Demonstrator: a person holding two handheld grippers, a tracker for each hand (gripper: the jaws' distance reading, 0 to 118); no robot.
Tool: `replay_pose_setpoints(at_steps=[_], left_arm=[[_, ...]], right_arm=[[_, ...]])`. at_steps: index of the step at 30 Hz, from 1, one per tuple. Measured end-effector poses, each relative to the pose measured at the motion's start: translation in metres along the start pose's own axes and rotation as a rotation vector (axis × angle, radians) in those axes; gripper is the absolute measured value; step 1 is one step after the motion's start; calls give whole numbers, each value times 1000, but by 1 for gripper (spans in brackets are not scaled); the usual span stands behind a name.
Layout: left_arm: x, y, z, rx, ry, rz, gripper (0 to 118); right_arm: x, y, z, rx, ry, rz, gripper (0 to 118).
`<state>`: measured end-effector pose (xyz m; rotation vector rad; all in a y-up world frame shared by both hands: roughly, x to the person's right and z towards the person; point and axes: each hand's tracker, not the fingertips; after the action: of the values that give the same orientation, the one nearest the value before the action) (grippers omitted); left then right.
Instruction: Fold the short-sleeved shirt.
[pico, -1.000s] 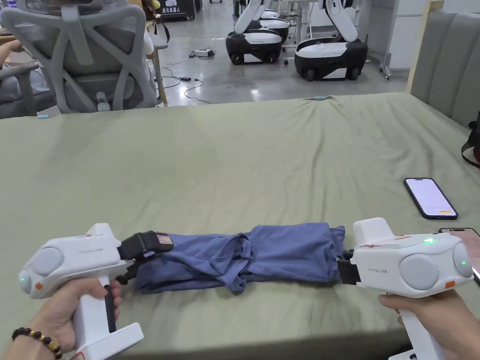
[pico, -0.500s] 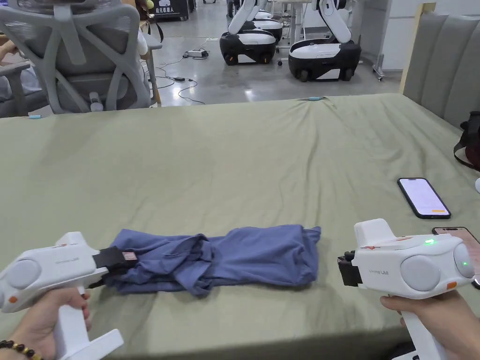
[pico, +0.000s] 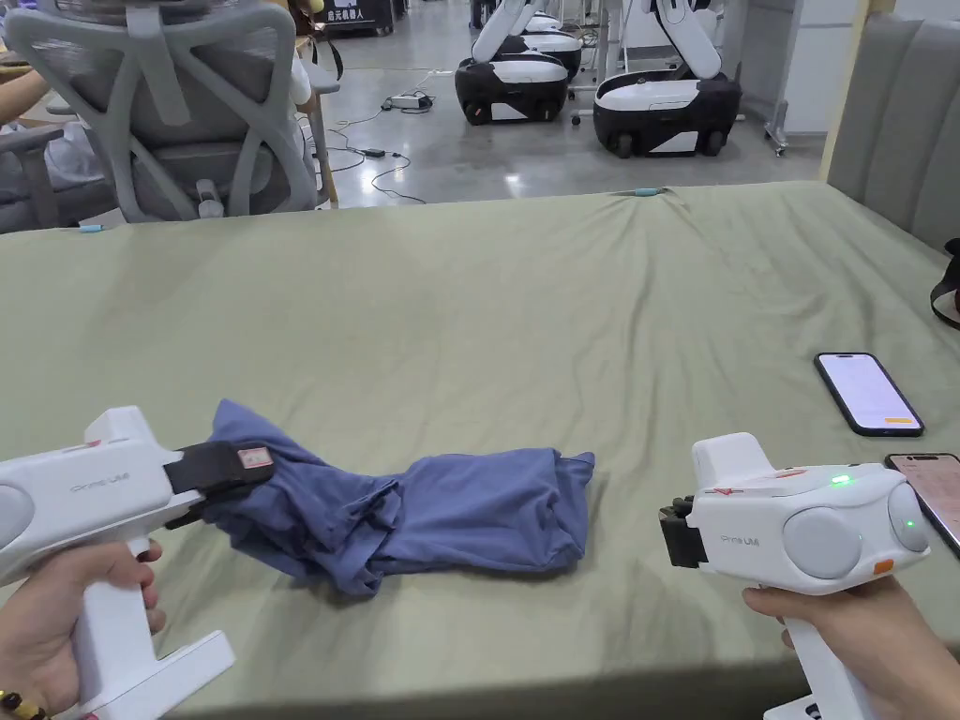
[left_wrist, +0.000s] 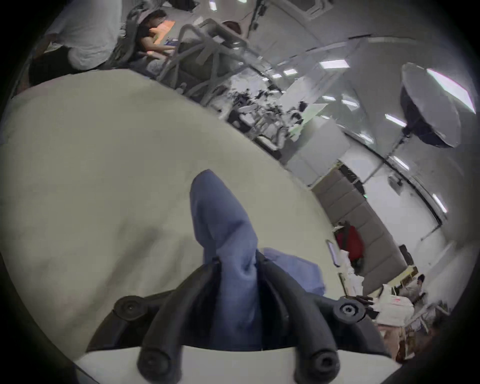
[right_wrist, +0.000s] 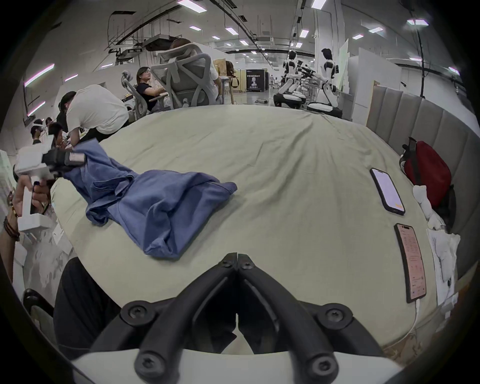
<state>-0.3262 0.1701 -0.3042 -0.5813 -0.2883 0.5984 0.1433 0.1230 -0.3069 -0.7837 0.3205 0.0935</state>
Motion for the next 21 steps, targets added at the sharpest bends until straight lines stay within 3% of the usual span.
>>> replay_pose_setpoints(at_steps=[6, 15, 16, 17, 19, 20, 21], left_arm=[[65, -20, -52, -90, -109, -47, 13], [97, -80, -165, -296, -55, -177, 14], [99, -83, -165, -293, -45, -168, 19], [97, -81, -163, -288, -50, -159, 32], [96, -71, -148, -253, -146, -134, 79], [100, -65, -136, -243, -201, -134, 88], [103, -60, -127, -233, -206, -148, 88]], right_arm=[[5, -3, 3, 6, -13, -19, 0], [23, -14, 14, 5, -36, -63, 0], [25, -15, 15, 3, -38, -64, 0], [26, -16, 16, 1, -42, -65, 0], [29, -17, 18, 1, -44, -62, 0], [31, -18, 18, -1, -42, -62, 0], [31, -18, 18, -3, -41, -61, 0]])
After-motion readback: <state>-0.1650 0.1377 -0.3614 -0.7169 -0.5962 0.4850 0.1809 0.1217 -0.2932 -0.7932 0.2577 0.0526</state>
